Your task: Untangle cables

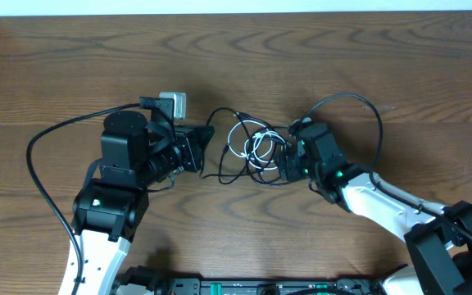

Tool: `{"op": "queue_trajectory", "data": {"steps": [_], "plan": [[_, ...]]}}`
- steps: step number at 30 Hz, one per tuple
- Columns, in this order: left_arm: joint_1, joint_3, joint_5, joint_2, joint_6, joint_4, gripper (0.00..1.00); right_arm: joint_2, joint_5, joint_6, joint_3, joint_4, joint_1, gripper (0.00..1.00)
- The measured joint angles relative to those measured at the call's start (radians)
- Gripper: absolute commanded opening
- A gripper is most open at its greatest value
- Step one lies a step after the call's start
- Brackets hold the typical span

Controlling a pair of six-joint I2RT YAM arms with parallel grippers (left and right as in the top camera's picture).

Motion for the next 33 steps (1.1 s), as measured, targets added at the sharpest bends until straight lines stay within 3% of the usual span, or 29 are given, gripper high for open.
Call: {"op": "queue_trajectory", "data": {"steps": [3, 9, 13, 23, 28, 33], "plan": [[0.0, 0.0, -0.04, 0.0, 0.03, -0.044, 0.07, 0.0, 0.033, 0.008, -0.023, 0.007, 0.0, 0.59], [0.0, 0.0, -0.132, 0.0, 0.052, -0.13, 0.07, 0.031, 0.055, 0.046, -0.029, 0.014, 0.0, 0.28], [0.0, 0.0, -0.204, 0.0, 0.061, -0.193, 0.08, 0.045, 0.058, 0.087, -0.03, 0.029, 0.0, 0.02], [0.0, 0.0, -0.429, 0.0, 0.063, -0.325, 0.08, 0.028, 0.08, 0.132, -0.022, -0.05, -0.047, 0.01], [0.008, 0.0, -0.626, 0.0, 0.063, -0.318, 0.08, -0.027, 0.135, 0.134, -0.017, -0.211, -0.229, 0.01], [0.1, 0.0, -0.738, 0.0, 0.063, -0.266, 0.07, -0.056, 0.216, 0.063, -0.019, -0.291, -0.46, 0.01]]}}
